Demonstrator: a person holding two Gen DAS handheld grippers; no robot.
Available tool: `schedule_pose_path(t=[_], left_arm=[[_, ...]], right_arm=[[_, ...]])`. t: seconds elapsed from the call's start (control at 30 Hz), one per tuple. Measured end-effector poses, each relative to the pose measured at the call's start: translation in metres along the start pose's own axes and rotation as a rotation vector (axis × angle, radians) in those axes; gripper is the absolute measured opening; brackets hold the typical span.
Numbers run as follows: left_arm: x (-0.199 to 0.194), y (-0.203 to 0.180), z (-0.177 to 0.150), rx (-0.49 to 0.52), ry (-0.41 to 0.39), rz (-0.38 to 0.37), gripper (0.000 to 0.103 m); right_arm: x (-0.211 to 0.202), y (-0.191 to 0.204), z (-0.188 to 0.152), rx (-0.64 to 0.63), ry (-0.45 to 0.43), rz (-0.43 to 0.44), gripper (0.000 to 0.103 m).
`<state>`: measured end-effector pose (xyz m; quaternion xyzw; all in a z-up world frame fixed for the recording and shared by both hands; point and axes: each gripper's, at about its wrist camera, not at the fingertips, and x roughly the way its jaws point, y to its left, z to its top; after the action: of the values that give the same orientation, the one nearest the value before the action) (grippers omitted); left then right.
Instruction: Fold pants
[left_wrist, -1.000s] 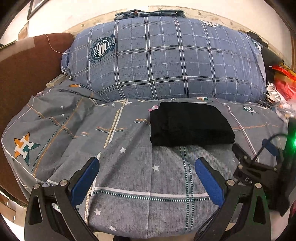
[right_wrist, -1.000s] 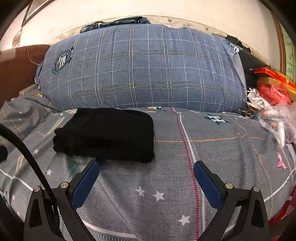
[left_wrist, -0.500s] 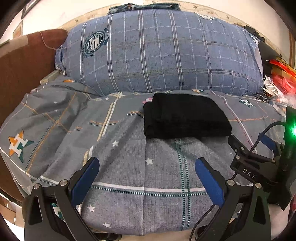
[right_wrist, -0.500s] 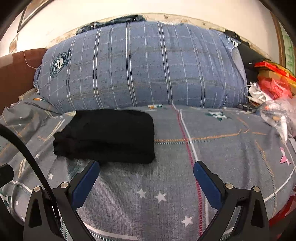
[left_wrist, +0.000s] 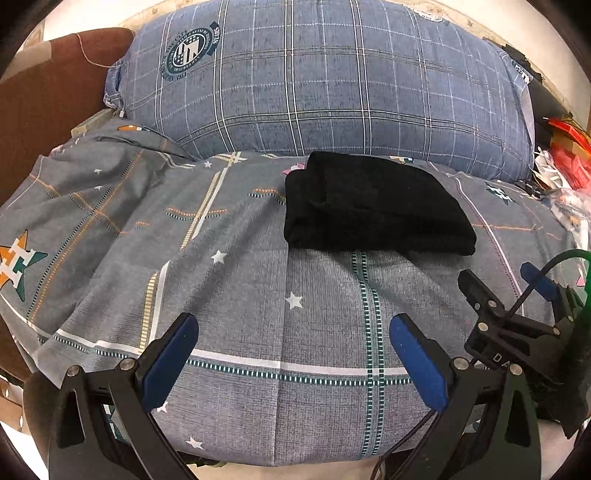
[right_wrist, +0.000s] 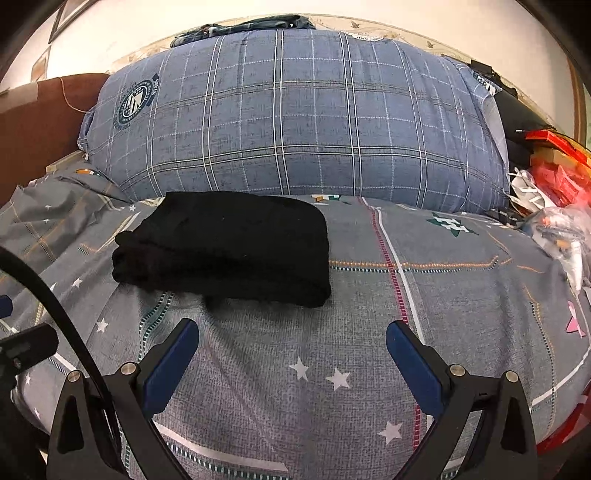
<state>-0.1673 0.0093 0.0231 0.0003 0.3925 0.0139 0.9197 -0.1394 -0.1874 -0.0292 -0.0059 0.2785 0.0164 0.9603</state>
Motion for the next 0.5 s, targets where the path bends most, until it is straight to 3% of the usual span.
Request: schedule_pose_path(t=[0.27, 0.4, 0.5], left_arm=[[0.015, 0.017, 0.008, -0.027, 0.021, -0.031, 0.103], [0.027, 0.037, 0.03, -0.045, 0.008, -0.06, 0.103], [0.048, 0.056, 0.062, -0.112, 0.034, -0.152, 0.103]], right_arm=[[-0.003, -0.005, 0.003, 0.02, 0.004, 0.004, 0.103], [-0.005, -0.019, 0.023, 0.068, 0.01, 0.08, 0.103], [0.016, -0.028, 0.052, 0.108, 0.076, 0.166, 0.103]])
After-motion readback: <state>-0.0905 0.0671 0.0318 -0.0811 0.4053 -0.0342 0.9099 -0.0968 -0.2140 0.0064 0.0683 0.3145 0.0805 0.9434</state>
